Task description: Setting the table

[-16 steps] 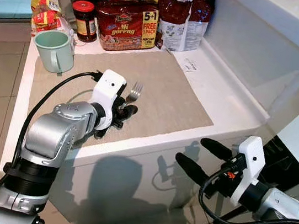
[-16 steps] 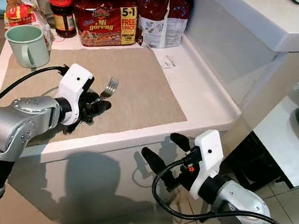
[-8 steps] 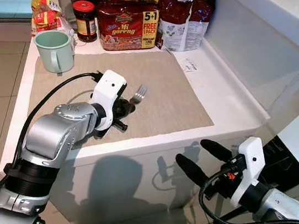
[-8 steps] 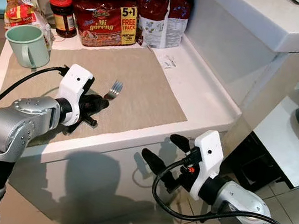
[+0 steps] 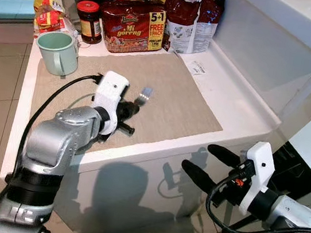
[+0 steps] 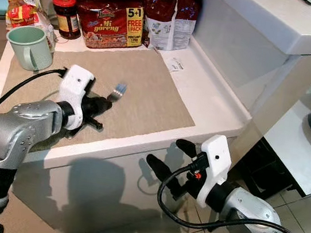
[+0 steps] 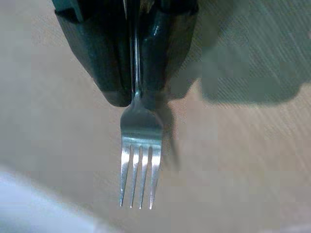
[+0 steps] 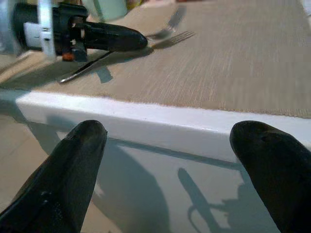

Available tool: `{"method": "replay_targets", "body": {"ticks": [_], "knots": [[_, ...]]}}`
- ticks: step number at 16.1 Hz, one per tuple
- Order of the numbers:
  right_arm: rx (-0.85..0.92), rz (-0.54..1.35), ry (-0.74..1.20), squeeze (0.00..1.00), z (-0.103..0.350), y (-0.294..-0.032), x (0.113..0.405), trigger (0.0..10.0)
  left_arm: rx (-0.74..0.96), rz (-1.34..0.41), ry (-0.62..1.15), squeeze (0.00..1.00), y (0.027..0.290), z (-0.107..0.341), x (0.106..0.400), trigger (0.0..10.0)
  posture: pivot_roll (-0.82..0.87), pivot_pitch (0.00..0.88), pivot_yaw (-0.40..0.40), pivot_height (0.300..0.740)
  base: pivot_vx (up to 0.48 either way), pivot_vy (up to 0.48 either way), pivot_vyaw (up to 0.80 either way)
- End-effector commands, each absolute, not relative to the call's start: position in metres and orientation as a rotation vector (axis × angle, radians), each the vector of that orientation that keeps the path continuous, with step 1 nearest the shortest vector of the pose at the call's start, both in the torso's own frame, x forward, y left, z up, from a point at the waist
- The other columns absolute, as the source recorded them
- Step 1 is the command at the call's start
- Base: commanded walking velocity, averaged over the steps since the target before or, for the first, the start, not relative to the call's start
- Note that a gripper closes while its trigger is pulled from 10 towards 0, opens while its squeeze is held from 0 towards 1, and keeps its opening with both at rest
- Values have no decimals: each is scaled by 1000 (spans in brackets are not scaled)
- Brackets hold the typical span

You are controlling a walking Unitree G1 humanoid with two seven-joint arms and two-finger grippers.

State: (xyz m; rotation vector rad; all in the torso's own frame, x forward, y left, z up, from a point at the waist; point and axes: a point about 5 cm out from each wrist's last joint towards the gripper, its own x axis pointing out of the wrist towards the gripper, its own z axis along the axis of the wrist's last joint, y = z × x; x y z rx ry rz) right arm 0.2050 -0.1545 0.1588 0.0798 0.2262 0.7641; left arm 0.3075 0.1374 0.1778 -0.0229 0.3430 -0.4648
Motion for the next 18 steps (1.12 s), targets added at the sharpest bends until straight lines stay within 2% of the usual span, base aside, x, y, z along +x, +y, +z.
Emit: {"method": "replay_targets", "body": {"ticks": [1, 2, 3, 4, 5, 6, 8, 10, 16, 18], "knots": [[81, 756, 181, 0, 167, -154, 208, 10000, -55, -460, 243, 0, 138, 195, 306, 0, 30, 0, 18, 740, 0, 0, 0], [98, 744, 159, 0, 170, -153, 209, 10000, -81, -452, 172, 0, 138, 205, 303, 0, 33, 0, 21, 740, 0, 0, 0], [143, 712, 105, 0, 177, -150, 210, 10000, -116, -440, 30, 0, 139, 222, 292, 0, 39, 0, 23, 740, 0, 0, 0], [153, 695, 88, 0, 178, -150, 211, 10000, -121, -429, -10, 0, 140, 226, 288, 0, 42, 0, 22, 740, 0, 0, 0], [166, 618, 34, 0, 182, -149, 215, 10000, -74, -371, -136, 0, 143, 235, 278, 1686, 46, 0, 20, 740, 0, 0, 0], [175, 527, -26, 0, 184, -150, 220, 10000, -70, -357, -102, 0, 144, 226, 271, 10000, 52, 0, 10, 740, 0, 0, 0], [184, 454, -29, 0, 181, -150, 224, 10000, -43, -362, -139, 0, 144, 216, 261, 10000, 63, 0, -6, 740, 0, 0, 0], [137, 430, 0, 0, 170, -147, 225, 10000, -39, -341, -104, 0, 146, 199, 248, 10000, 69, 0, -19, 740, 0, -120, 0], [83, 477, -72, 0, 172, -140, 219, 10000, 14, -258, -121, 0, 152, 196, 223, 10000, 101, 63, -89, 740, 0, -480, 0], [94, 506, -85, 0, 174, -136, 215, 10000, 46, -268, -111, 0, 152, 196, 217, 10000, 96, 103, -93, 740, 0, -480, 541]]}}
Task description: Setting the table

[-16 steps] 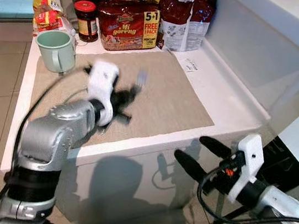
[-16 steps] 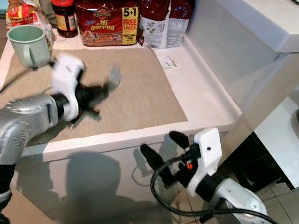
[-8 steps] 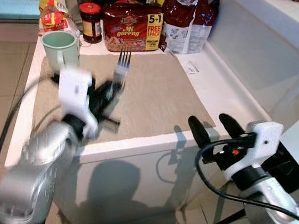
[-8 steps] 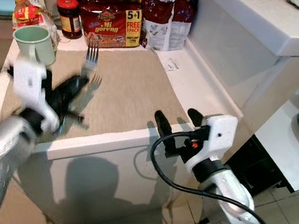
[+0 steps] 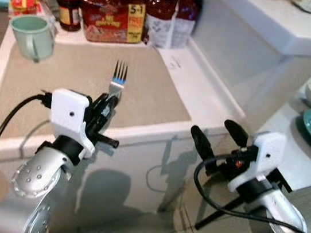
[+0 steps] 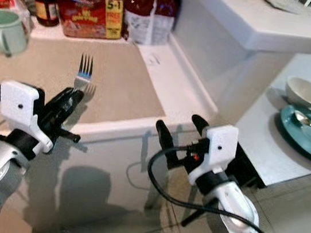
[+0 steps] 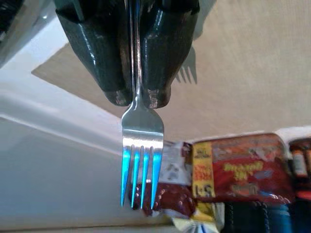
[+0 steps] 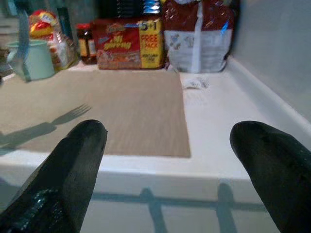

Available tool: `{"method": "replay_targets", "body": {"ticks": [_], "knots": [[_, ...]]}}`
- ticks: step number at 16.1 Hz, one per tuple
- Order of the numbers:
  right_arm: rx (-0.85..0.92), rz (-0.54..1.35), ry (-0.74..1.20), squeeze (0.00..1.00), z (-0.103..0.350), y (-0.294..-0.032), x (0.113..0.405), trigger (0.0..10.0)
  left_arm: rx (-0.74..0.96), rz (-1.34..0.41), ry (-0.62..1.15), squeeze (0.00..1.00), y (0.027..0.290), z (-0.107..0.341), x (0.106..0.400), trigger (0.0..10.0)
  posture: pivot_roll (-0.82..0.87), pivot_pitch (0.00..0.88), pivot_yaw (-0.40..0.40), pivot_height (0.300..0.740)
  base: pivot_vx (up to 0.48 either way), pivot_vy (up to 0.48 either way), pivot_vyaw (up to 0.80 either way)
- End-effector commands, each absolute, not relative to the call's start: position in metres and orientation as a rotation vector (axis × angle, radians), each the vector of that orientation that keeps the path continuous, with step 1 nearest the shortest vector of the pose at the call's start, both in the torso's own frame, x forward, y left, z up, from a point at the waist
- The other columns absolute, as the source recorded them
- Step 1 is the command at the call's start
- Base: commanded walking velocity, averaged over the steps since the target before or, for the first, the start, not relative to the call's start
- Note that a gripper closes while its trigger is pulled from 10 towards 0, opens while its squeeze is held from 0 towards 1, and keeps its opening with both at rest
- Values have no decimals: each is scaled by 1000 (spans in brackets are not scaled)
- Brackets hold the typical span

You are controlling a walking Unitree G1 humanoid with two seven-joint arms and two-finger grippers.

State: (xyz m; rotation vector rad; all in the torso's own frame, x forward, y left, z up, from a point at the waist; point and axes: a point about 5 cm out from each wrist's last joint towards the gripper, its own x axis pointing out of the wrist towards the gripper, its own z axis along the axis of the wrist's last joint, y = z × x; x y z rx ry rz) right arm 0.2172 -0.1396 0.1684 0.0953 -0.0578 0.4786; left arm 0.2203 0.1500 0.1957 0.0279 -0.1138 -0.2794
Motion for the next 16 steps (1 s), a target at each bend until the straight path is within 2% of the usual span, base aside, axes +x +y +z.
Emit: {"method": "replay_targets", "body": {"ticks": [1, 3, 4, 5, 6, 9, 10, 11, 12, 16], "knots": [[98, 511, -88, 0, 175, -135, 214, 10000, 47, -271, -105, 0, 153, 196, 216, 10000, 92, 120, -91, 740, 0, -480, 800], [105, 502, -87, 0, 178, -137, 207, 10000, 54, -270, -101, 0, 153, 199, 215, 10000, 90, 153, -83, 740, 0, -480, 800], [115, 473, -102, 0, 179, -140, 208, 10000, 60, -279, -111, 0, 150, 201, 226, 10000, 102, 202, -63, 740, 0, -480, 800], [119, 466, -102, 0, 177, -141, 209, 10000, 63, -283, -114, 0, 149, 200, 228, 10000, 107, 195, -60, 740, 0, -480, 800], [113, 443, -101, 0, 174, -142, 211, 10000, 88, -284, -113, 0, 148, 199, 232, 10000, 110, 144, -48, 740, 0, -480, 719], [111, 308, -132, 0, 174, -144, 220, 10000, 108, -296, -121, 0, 137, 201, 258, 10000, 76, 111, 32, 740, 0, -480, 710], [111, 308, -132, 0, 174, -144, 220, 10000, 108, -296, -121, 0, 137, 201, 258, 10000, 76, 111, 32, 740, 0, -480, 700], [146, 256, -128, 0, 175, -148, 219, 10000, 102, -313, -104, 0, 134, 199, 264, 10000, 41, 99, 68, 740, 0, -480, 0], [149, 244, -129, 0, 177, -150, 218, 10000, 98, -319, -92, 0, 132, 196, 267, 10000, 34, 98, 71, 740, 0, -480, 0], [138, 259, -131, 0, 178, -151, 222, 10000, 97, -302, -101, 0, 129, 193, 272, 10000, 47, 94, 30, 740, 0, -480, 0]]}}
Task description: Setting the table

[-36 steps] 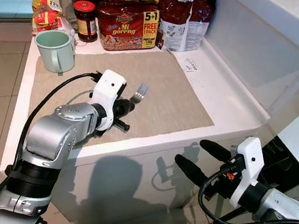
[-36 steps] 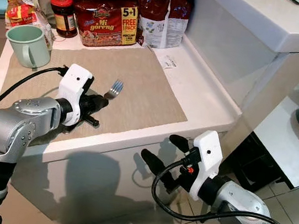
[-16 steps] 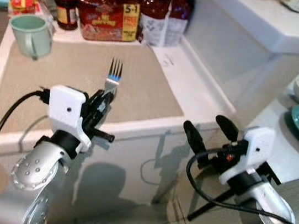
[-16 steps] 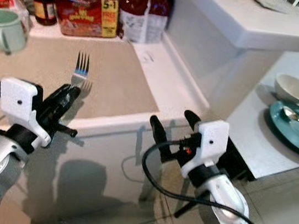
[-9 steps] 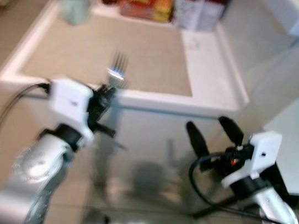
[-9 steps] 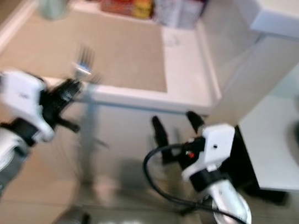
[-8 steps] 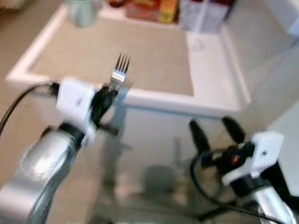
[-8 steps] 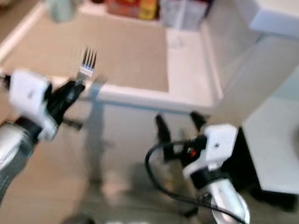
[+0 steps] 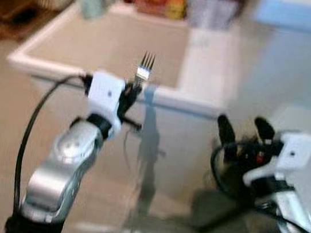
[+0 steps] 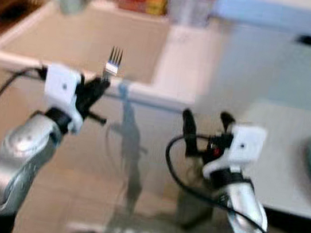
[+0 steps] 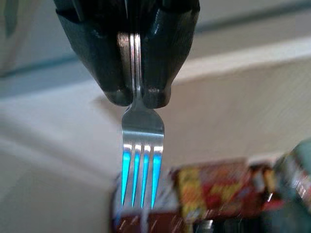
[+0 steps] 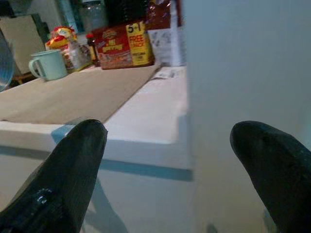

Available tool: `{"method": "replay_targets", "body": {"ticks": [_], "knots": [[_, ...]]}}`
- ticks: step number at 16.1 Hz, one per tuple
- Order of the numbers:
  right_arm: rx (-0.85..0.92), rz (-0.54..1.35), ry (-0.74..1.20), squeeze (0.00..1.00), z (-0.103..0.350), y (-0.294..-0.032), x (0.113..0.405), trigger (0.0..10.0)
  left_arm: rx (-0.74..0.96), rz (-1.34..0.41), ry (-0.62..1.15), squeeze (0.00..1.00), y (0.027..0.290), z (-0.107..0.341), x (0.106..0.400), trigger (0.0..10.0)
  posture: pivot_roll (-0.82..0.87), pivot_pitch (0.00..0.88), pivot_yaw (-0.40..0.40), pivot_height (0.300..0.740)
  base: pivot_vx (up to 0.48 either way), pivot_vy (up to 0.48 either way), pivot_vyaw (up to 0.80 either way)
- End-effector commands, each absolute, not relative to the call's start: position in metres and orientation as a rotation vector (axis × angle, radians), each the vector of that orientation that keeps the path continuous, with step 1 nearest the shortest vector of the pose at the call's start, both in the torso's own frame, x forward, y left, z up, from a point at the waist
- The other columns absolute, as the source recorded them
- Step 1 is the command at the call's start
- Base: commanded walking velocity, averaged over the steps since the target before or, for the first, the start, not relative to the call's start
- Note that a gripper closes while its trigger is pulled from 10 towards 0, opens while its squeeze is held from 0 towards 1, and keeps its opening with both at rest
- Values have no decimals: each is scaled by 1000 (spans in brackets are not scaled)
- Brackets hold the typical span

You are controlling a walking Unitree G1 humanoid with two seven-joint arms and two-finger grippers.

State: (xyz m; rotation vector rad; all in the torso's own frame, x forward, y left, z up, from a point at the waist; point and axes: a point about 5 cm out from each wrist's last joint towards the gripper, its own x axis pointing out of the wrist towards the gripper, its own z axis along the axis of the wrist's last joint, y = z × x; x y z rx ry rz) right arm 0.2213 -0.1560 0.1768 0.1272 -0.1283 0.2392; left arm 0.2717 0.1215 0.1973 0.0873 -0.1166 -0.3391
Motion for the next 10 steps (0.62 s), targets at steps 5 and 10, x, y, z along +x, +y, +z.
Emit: {"method": "replay_targets", "body": {"ticks": [5, 10], "knots": [[142, 271, -124, 0, 177, -150, 222, 10000, 100, -296, -100, 0, 130, 193, 270, 10000, 51, 93, 22, 740, 0, -480, 0], [142, 271, -124, 0, 177, -150, 222, 10000, 100, -296, -100, 0, 130, 193, 270, 10000, 51, 93, 22, 740, 0, -480, 0]]}}
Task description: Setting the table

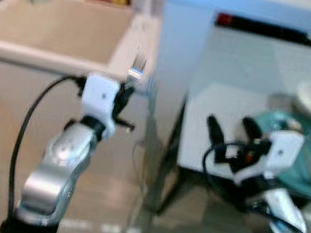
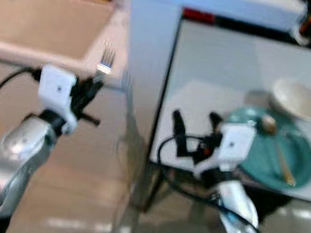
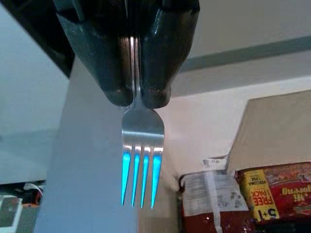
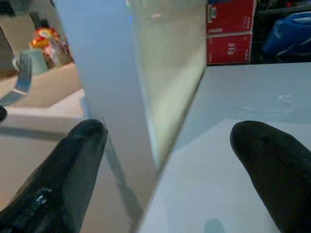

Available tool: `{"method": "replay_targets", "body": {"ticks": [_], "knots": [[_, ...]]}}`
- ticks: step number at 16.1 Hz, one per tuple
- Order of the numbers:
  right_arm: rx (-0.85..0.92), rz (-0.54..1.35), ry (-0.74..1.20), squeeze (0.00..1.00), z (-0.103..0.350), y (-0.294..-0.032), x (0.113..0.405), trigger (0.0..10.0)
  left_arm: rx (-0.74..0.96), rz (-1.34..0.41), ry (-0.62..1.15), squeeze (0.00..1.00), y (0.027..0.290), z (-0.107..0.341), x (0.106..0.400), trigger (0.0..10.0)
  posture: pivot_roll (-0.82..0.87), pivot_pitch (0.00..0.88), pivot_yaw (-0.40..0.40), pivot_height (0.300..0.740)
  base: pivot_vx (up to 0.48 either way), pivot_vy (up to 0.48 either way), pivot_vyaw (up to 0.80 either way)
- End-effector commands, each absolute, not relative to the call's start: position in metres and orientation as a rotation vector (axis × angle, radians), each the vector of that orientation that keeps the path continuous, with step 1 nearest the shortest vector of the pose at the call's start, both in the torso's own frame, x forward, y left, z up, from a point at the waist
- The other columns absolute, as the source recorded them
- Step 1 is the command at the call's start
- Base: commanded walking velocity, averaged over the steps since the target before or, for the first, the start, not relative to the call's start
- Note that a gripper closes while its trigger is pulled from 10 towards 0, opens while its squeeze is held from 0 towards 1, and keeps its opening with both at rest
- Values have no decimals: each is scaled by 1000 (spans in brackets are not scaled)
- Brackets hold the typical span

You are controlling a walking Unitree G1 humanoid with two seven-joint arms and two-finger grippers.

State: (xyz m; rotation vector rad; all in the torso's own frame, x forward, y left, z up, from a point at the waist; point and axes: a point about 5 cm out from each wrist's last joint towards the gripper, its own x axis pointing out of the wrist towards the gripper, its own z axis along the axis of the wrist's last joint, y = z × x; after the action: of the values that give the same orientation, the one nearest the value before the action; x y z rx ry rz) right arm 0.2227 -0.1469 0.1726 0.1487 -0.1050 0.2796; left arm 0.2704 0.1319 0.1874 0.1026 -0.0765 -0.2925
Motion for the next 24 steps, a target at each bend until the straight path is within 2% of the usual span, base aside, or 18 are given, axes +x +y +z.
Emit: {"method": "replay_targets", "body": {"ticks": [1, 7, 8, 17, 19, 22, 24], "knots": [[142, 271, -124, 0, 177, -150, 222, 10000, 100, -296, -100, 0, 130, 193, 270, 10000, 51, 93, 22, 740, 0, -480, 0], [142, 271, -124, 0, 177, -150, 222, 10000, 100, -296, -100, 0, 130, 193, 270, 10000, 51, 93, 22, 740, 0, -480, 0], [134, 347, -86, 0, 178, -151, 216, 10000, 121, -259, -100, 0, 130, 191, 268, 10000, 31, 117, -18, 740, 0, -480, 0], [143, 388, -61, 0, 180, -152, 214, 10000, 149, -254, -107, 0, 126, 192, 271, 10000, 27, 106, -12, 740, 0, -480, 0], [185, 305, -38, 0, 173, -156, 218, 10000, 171, -237, -69, 0, 126, 192, 274, 10000, 28, 105, -12, 740, 0, 0, 0], [195, 313, -31, 0, 171, -152, 217, 10000, 157, -281, -94, 0, 125, 196, 274, 10000, 26, 96, -3, 740, 0, 0, 0], [197, 323, -27, 0, 171, -151, 217, 10000, 151, -272, -113, 0, 127, 200, 277, 10000, 25, 96, -2, 740, 444, 0, 0]]}}
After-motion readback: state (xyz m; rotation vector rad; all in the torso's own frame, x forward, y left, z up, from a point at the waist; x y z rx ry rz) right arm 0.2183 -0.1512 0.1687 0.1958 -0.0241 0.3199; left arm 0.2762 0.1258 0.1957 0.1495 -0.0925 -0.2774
